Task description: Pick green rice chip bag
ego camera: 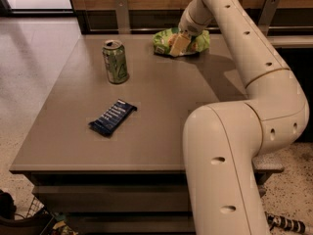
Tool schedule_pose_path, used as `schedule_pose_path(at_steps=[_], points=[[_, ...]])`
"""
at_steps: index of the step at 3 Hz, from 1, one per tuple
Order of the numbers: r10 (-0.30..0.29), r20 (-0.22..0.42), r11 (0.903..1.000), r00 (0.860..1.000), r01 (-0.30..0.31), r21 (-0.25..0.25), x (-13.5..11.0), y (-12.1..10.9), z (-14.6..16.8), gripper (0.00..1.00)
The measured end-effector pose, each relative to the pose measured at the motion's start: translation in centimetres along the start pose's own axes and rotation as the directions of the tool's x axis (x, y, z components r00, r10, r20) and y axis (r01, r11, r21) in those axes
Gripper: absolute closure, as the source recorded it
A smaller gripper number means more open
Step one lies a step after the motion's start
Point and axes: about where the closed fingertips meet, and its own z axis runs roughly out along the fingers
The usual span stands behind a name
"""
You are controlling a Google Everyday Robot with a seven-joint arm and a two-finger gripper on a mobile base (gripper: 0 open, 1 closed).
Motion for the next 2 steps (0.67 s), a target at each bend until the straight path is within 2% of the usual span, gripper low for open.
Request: schedule_pose_path(at_steps=[2], points=[[0.0,-0.002,0.9999,1.0,0.0,-0.012,-0.01,0.35,0.85,1.0]])
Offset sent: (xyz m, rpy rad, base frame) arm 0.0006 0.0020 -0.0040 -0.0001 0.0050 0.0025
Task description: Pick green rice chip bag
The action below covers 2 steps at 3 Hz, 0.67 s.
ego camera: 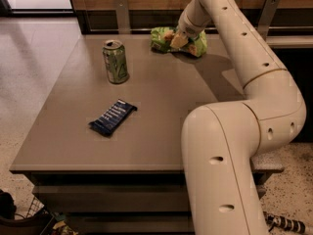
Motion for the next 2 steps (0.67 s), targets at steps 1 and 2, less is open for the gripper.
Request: schedule_pose_path(at_steps=[1,2], points=[[0.0,0.003,1.0,1.0,0.0,-0.005,-0.01,0.14,0.27,1.0],[0.0,0.003,1.0,1.0,0.0,-0.005,-0.05,0.12,0.2,1.0]])
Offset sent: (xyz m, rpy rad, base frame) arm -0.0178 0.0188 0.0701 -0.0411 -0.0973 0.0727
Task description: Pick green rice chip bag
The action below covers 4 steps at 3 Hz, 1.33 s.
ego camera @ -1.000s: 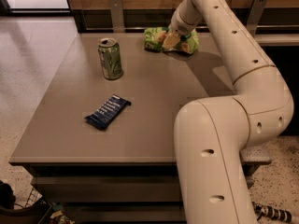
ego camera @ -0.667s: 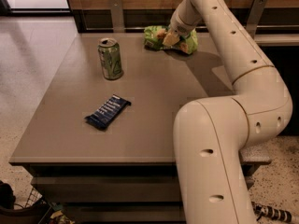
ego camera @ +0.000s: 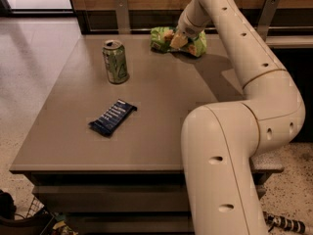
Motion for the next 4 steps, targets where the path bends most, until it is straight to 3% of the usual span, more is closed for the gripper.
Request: schedule_pose_path(at_steps=[4], points=[[-0.001,0.0,1.0,1.0,0.001,0.0,-0.04,-0.01,-0.04,1.0]])
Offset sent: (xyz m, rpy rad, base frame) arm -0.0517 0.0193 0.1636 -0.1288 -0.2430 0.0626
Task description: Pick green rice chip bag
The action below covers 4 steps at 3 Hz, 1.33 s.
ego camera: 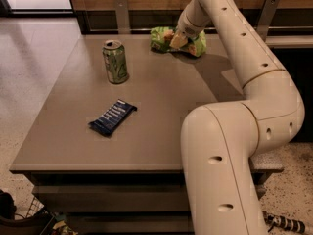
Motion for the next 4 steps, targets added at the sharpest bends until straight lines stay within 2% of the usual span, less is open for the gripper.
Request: schedule_pose_path(at_steps=[2,3,4], points=[[-0.01,-0.005,0.9999,1.0,0.01,0.009,-0.4,-0.2,-0.6,1.0],[-0.075,-0.039,0.9946,0.996,0.078,0.069,-3.0,-1.6,-4.1,1.0],[-0.123,-0.063,0.9831,0.99,0.13,0.129,-5.2,-2.7,-7.2,1.0]])
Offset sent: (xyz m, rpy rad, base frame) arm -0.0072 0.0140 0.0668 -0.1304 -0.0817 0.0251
